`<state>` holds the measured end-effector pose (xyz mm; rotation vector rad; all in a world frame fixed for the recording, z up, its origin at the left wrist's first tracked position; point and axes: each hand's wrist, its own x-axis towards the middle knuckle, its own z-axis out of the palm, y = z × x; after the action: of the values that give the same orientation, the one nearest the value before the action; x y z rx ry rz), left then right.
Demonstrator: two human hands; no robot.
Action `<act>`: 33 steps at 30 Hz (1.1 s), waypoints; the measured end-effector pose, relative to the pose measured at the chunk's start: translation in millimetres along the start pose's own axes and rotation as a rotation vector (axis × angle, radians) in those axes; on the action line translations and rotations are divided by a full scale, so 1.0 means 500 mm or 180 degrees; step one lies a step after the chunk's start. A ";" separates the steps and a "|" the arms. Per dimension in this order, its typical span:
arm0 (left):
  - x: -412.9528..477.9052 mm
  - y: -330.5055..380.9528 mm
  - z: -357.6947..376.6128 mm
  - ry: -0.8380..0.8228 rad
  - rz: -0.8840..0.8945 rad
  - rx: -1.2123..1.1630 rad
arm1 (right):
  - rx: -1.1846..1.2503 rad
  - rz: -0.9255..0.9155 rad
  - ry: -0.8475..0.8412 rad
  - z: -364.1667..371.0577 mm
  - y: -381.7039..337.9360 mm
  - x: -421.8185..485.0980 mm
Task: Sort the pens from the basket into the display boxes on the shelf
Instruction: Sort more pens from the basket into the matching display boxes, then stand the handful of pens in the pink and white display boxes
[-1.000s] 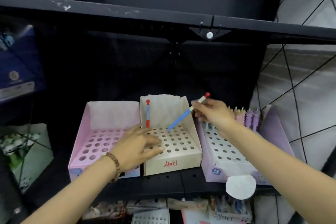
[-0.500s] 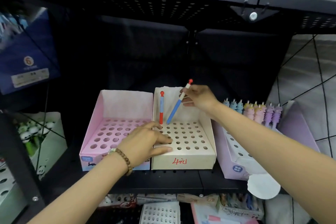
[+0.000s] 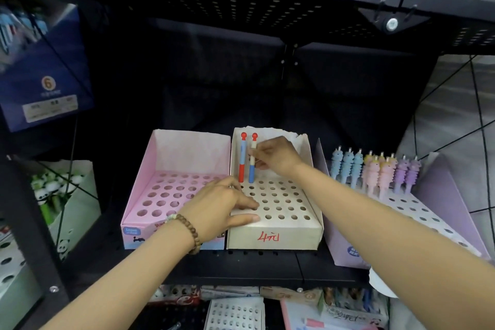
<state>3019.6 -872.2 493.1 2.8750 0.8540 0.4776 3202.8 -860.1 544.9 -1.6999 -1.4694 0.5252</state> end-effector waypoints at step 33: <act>-0.094 0.556 0.425 -0.1308 0.0776 -0.1758 | -0.0608 0.2781 -0.1172 -0.198 0.609 -0.882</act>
<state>3194.7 -1132.6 331.7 2.4288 0.2516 0.1010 3361.0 -1308.5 278.4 -2.4774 -0.9526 1.2373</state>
